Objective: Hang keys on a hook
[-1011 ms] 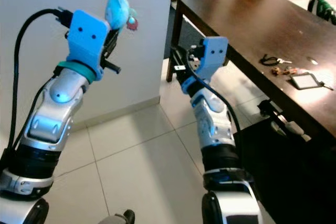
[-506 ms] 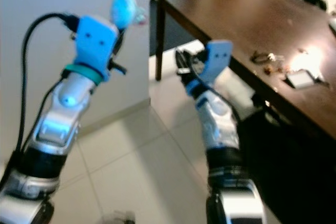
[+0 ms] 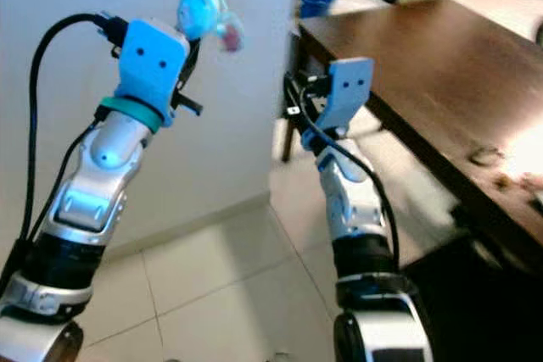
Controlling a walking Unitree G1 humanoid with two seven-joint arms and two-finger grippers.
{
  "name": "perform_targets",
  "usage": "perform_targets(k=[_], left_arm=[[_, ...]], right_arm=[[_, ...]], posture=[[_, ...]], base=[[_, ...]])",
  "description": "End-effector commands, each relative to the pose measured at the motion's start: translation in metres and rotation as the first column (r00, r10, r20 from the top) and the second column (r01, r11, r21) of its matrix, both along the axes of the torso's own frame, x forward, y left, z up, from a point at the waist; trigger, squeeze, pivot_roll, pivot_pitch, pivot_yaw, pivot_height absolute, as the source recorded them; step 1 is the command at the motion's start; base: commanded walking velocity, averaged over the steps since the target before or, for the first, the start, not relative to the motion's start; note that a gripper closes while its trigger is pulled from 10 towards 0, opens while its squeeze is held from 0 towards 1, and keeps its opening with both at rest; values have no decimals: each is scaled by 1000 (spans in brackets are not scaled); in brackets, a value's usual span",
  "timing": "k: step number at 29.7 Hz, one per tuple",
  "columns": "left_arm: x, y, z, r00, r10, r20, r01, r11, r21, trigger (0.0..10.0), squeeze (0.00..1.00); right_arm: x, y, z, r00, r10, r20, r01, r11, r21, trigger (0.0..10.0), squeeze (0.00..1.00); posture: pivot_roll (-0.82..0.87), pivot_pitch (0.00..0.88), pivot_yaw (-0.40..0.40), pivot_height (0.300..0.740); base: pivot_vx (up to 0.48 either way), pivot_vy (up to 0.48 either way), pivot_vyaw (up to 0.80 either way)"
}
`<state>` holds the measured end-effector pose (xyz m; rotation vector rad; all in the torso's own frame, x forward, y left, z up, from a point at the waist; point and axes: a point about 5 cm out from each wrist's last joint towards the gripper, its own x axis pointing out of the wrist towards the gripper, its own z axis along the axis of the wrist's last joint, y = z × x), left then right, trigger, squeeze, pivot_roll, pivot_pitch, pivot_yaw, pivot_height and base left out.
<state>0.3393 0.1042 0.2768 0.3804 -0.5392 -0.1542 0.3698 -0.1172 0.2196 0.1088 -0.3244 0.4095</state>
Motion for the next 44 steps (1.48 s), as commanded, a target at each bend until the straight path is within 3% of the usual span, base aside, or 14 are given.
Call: perform_targets(k=[1,3,6,8,13,15,19,21,23,27,28,31,33,44], left_arm=[[-2,-3,1,1000,-12,15,12,1000,-3,10000,0],[-4,-2,4,999,-27,27,27,1000,8,10000,0],[-17,-8,4,992,-123,38,118,986,118,10000,0],[-32,-13,-11,973,-226,-39,229,952,202,10000,0],[-32,-13,-11,973,-226,-39,229,952,202,10000,0],[-43,-13,-22,954,-284,-97,299,923,240,10000,0],[-46,-12,-23,947,-303,-108,321,911,258,10000,0],[-49,-13,-21,939,-326,-108,343,896,280,10000,0],[-50,-14,-13,932,-352,-86,361,892,272,10000,0],[-53,-15,-6,921,-383,-71,388,885,258,10000,0],[-55,-14,-3,915,-399,-69,403,882,246,10000,0],[-57,-14,0,911,-408,-66,411,880,237,10000,0],[-59,-12,7,902,-428,-53,429,877,215,10000,0],[-64,-12,14,892,-450,-42,447,867,218,10000,0]], right_arm=[[-2,-6,0,1000,-5,8,5,1000,-4,10000,0],[-3,-5,1,1000,4,18,-4,1000,0,10000,0],[-6,-6,5,999,13,42,-13,1000,6,10000,0],[-7,-12,9,998,6,58,-6,1000,5,10000,0],[-7,-12,9,998,6,58,-6,1000,5,10000,0],[-8,-19,14,997,-14,78,14,1000,-1,10000,0],[-9,-25,18,995,-28,96,29,1000,-3,10000,0],[-17,-35,26,990,-48,133,48,999,2,10000,0],[-40,-43,28,982,9,188,-14,999,30,10000,0],[-66,-40,20,970,127,205,-128,992,-9,10000,0],[-81,-36,9,954,251,162,-251,968,-22,10000,0],[-96,-32,-4,925,364,111,-363,931,-30,10000,0],[-117,-37,-31,861,508,-5,-508,861,-29,10000,0],[-126,-52,-43,868,494,-39,-496,868,-40,10000,0]], posture=[[75,0,74,740],[75,0,74,740],[76,0,67,740],[77,0,58,740],[77,0,58,740],[80,0,51,740],[80,0,46,740],[84,0,40,740],[79,0,35,740],[69,0,38,740],[69,0,40,740],[68,0,39,740],[68,0,39,740],[66,0,42,740]], base=[[465,0,0],[465,0,0],[464,0,0],[465,0,0],[465,0,0],[465,0,0],[465,0,0],[465,0,0],[461,0,0],[461,0,0],[368,0,0],[123,0,0],[0,0,0],[0,0,0]])
